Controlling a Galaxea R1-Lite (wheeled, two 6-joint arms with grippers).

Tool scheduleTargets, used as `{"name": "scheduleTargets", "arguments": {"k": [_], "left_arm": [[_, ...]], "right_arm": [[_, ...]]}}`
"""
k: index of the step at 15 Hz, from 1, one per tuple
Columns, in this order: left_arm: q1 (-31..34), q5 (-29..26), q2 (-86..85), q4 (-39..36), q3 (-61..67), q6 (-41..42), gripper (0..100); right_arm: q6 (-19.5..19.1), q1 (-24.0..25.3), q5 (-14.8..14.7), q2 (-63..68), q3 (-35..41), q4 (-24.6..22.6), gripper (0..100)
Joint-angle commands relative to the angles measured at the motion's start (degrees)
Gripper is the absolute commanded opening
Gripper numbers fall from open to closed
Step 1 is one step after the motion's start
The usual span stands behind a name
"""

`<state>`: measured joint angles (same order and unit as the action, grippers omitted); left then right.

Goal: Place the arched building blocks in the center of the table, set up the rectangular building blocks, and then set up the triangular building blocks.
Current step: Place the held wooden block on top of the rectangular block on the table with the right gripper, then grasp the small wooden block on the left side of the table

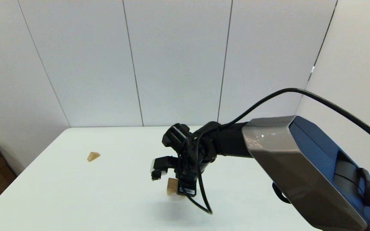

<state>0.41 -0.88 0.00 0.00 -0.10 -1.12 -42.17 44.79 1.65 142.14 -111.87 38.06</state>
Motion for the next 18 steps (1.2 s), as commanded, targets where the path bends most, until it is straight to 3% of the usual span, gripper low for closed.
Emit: {"name": "scheduleTargets", "arguments": {"k": [1, 2, 18], "left_arm": [[0.02, 0.00, 0.00, 0.00, 0.01, -0.02, 100], [0.02, 0.00, 0.00, 0.00, 0.01, -0.02, 100], [0.02, 0.00, 0.09, 0.00, 0.01, -0.02, 100]], "right_arm": [[-0.28, 0.04, 0.02, 0.06, -0.01, 0.26, 0], [-0.28, 0.04, 0.02, 0.06, -0.01, 0.26, 100], [0.51, -0.05, 0.11, -1.87, 0.08, 0.35, 100]]}}
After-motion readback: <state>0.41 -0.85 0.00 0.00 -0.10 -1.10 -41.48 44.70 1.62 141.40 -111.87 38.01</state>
